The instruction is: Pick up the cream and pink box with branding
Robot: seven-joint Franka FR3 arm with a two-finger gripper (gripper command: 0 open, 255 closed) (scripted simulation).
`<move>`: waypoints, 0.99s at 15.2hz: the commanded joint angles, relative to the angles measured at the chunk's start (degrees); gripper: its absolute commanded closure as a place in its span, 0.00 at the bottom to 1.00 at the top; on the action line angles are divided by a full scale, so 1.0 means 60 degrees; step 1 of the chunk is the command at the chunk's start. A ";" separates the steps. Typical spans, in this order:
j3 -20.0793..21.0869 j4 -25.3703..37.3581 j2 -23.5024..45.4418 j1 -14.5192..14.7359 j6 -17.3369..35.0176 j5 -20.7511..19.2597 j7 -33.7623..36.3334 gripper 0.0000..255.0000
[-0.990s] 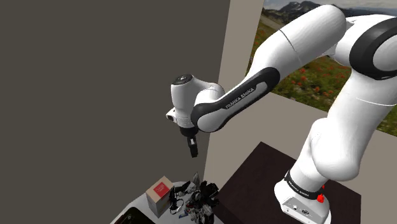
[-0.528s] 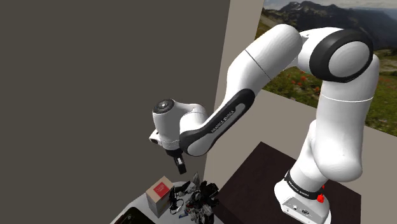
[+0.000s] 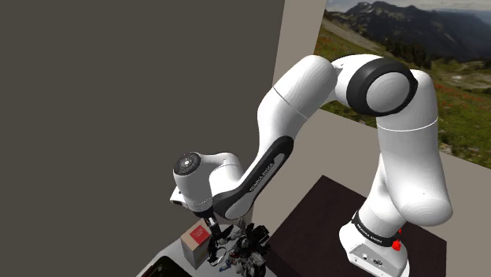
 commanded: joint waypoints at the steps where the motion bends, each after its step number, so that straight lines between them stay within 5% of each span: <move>1: -0.0063 0.0062 0.0239 0.0070 0.0126 -0.0125 0.0071 0.00; 7: -0.0254 0.0181 0.0748 0.0204 0.0489 -0.0390 0.0293 0.00; 8: -0.0248 0.0184 0.0734 0.0196 0.0474 -0.0380 0.0279 1.00; 15: -0.0249 0.0157 0.0716 0.0185 0.0484 -0.0381 0.0273 1.00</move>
